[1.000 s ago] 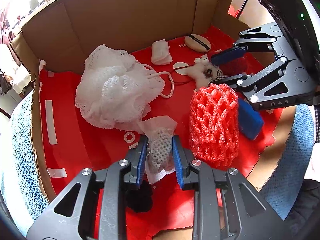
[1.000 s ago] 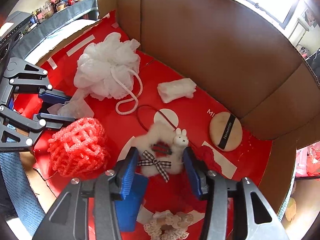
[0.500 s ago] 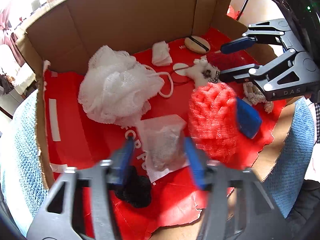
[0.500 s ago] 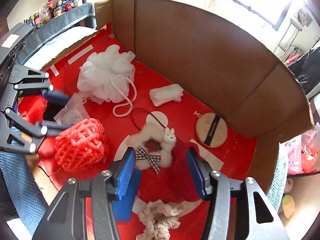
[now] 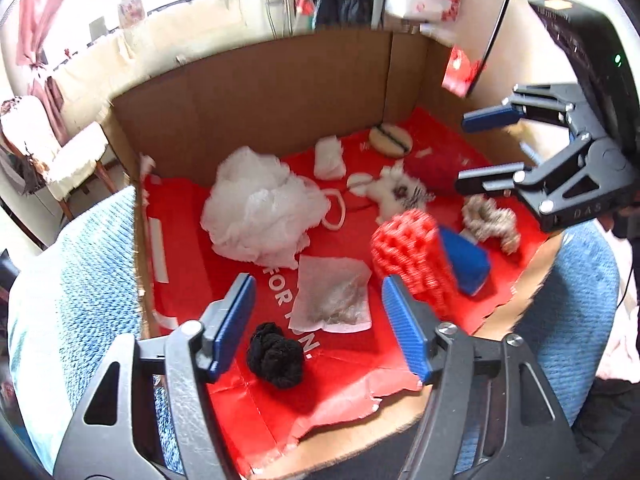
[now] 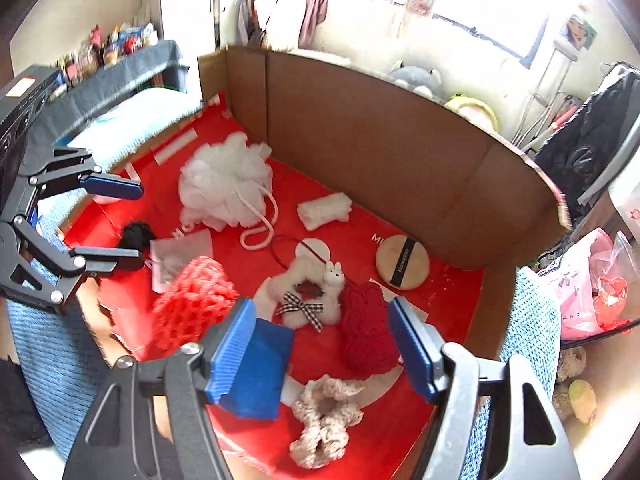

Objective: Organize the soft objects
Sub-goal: 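Lift both open tools up out of the box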

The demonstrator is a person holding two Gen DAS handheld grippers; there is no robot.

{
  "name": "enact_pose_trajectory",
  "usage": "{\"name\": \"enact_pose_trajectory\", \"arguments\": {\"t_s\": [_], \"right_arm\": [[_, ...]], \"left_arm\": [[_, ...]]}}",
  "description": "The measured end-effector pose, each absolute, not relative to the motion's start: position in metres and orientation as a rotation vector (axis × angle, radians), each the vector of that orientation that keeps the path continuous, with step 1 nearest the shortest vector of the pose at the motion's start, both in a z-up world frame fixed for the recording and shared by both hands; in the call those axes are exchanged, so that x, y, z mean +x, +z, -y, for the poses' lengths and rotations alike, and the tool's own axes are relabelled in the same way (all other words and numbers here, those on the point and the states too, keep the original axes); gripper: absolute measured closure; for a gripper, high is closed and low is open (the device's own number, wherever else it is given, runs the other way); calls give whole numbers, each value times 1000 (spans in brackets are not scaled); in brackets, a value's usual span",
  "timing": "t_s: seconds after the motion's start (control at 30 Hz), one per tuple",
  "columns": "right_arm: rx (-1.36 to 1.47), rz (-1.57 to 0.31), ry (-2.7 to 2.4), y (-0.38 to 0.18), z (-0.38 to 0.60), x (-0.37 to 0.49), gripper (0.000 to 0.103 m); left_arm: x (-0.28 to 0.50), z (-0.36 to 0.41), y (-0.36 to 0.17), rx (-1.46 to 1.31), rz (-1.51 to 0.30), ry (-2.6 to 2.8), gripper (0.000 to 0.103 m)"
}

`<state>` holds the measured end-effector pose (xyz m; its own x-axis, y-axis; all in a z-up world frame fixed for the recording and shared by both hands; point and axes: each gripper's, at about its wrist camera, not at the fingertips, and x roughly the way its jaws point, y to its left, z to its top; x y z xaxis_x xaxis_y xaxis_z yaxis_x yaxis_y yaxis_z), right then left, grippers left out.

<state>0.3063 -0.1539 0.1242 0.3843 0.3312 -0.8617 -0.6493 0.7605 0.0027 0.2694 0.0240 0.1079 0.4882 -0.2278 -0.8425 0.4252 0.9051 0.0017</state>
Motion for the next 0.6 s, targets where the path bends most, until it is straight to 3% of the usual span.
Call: {"name": "enact_pose_trajectory", "arguments": {"t_s": [0.27, 0.4, 0.6], "right_arm": [[-234, -867, 559, 164, 171, 272, 14], [-181, -801, 507, 175, 180, 251, 1], [-152, -712, 423, 178, 186, 219, 0]], "left_arm": [[220, -26, 149, 158, -787, -377, 23], [198, -21, 163, 119, -686, -366, 15], [179, -9, 170, 74, -572, -340, 10]]}}
